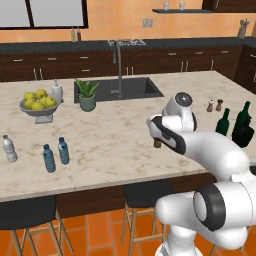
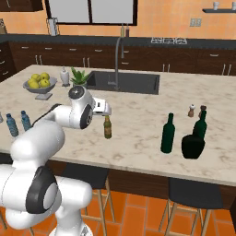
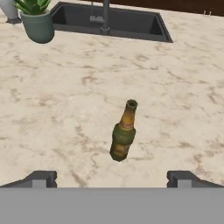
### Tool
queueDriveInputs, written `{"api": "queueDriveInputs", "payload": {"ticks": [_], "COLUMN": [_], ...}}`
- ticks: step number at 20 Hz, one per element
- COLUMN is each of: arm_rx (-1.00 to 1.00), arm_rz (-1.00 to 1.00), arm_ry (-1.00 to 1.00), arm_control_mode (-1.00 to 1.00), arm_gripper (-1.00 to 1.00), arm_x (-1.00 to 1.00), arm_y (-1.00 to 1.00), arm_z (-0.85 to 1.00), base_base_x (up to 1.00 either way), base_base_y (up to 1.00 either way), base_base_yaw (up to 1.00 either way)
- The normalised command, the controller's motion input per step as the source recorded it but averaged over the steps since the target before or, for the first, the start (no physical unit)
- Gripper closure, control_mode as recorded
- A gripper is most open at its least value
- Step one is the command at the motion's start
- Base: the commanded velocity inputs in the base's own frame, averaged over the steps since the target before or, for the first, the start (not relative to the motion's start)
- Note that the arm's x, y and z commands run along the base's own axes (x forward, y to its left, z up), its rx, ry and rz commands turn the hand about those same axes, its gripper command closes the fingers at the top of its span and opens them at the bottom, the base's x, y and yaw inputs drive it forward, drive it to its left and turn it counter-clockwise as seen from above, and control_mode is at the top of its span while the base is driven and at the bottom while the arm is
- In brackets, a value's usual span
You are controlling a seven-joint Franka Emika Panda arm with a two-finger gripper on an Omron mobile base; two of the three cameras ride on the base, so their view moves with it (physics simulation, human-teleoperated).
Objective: Move the plastic bottles in the middle to the plastics group, and the glass bottles in the middle to the glass group.
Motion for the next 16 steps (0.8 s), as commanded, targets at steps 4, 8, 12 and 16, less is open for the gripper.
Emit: {"api": "queueDriveInputs", "payload": {"ticks": [4,8,12,16], "arm_rx": [0.03,0.00,0.00,0.00], "arm_rz": [0.00,0.00,0.00,0.00], "arm_ry": [0.00,0.00,0.01,0.01], "arm_control_mode": [-1.00,-1.00,-1.00,-1.00], "arm_gripper": [-1.00,-1.00,-1.00,-1.00], "arm_x": [0.25,0.03,0.06,0.01], "arm_y": [-0.08,-0.14,-0.14,0.00], "arm_z": [0.00,0.00,0.00,-0.16], "base_base_x": [0.00,0.00,0.00,0.00], "base_base_y": [0.00,0.00,0.00,0.00], "base_base_yaw": [0.00,0.00,0.00,0.00]}}
